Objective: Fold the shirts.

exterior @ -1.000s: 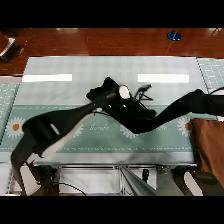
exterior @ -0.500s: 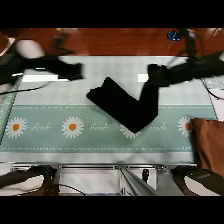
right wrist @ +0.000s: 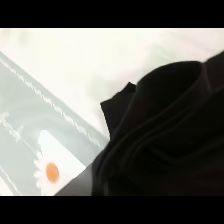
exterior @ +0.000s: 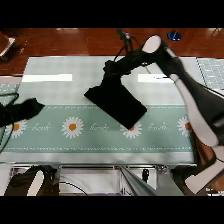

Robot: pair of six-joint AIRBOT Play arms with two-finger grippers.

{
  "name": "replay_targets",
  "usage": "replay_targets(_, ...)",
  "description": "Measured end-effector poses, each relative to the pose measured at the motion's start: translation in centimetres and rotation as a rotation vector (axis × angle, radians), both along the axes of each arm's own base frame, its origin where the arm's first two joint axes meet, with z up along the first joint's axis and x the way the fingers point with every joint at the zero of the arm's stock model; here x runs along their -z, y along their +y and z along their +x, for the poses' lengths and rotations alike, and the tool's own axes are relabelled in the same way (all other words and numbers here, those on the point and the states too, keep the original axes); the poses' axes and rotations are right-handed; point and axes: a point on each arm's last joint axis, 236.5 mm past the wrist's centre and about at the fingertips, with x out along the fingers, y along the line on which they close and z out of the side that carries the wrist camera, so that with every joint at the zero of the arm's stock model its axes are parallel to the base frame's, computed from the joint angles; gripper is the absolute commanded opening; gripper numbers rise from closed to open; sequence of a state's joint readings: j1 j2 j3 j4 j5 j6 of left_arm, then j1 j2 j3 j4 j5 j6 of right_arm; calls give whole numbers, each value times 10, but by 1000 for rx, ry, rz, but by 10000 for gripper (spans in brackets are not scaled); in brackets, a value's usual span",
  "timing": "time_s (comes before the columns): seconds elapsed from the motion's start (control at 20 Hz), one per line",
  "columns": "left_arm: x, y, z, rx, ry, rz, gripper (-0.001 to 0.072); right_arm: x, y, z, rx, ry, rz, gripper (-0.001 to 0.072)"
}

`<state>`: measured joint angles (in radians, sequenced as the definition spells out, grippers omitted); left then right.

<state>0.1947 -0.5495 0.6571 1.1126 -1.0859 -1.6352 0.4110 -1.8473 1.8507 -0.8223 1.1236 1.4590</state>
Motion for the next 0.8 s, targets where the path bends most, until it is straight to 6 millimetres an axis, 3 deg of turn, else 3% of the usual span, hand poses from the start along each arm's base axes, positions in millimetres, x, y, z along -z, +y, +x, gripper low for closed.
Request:
replay_targets(0.05, 9, -3, -7, -4, 12, -17, 24, 10, 9, 5, 5, 20, 20, 363)
replay_targets(0.1, 17, -6, -12, -6, 22, -35, 24, 18, 17, 9, 10, 44, 39, 417)
replay_targets(0.25, 35, -11, -19, -16, 43, -65, 25, 36, 35, -2, -18, 155, 99, 417)
replay_targets(0.4, 41, -10, -17, -34, 32, -74, 24, 21, 26, -15, -64, 223, 135, 417)
replay_targets(0.55, 43, -8, -14, -45, 22, -78, 24, -31, -24, -16, -63, 159, 94, 417)
replay_targets(0.65, 43, -8, -14, -48, 21, -80, 24, -62, -77, -21, -16, 62, -32, 417)
replay_targets(0.8, 42, -7, -12, -55, 10, -78, 25, -85, -172, -43, 177, -51, -282, 416)
